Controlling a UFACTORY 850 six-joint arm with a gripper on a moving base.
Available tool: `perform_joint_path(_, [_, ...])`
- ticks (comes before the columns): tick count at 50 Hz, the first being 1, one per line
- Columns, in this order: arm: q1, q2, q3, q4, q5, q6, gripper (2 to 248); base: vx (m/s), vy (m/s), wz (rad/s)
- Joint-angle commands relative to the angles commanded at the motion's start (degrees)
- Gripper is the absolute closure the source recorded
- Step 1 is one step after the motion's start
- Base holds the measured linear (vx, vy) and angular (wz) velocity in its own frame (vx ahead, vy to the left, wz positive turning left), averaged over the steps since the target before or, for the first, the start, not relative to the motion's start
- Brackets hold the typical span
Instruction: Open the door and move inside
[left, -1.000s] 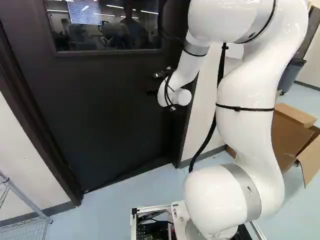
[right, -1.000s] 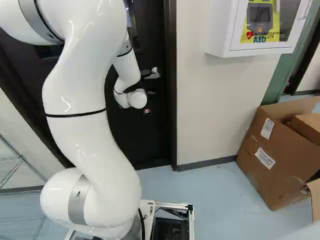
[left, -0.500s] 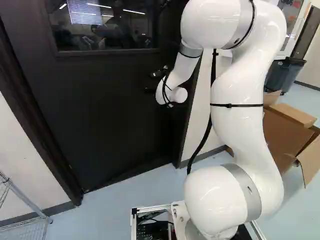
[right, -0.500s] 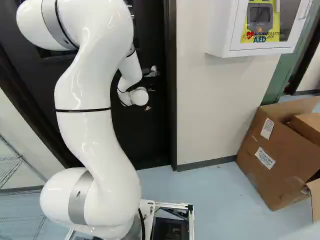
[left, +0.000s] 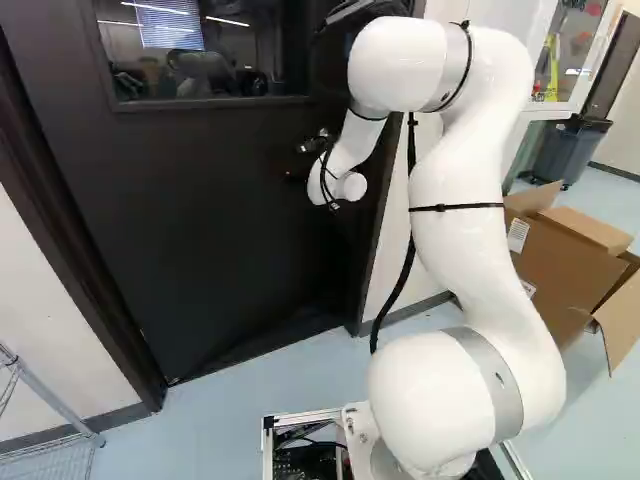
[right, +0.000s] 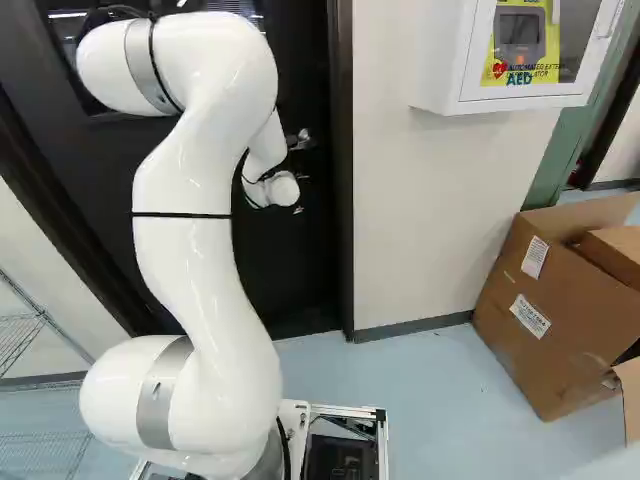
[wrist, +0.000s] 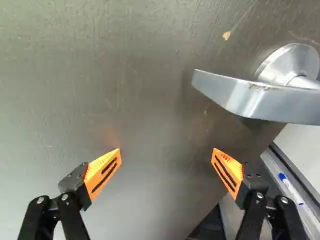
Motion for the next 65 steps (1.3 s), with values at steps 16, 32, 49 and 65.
perform_joint_path(16, [0.37, -4.39, -5.94, -1.68, 0.00, 0.00, 3, 0.000, 0.000, 0.000])
perform_joint_path(32, [0.71, -8.89, -12.19, -3.70, 0.00, 0.00, 3, 0.000, 0.000, 0.000])
perform_joint_path(49, [1.06, -13.71, -19.02, -5.29, 0.00, 0.00, 3, 0.000, 0.000, 0.000])
perform_joint_path(65, [1.36, -15.12, -21.04, -5.39, 0.00, 0.00, 3, 0.000, 0.000, 0.000])
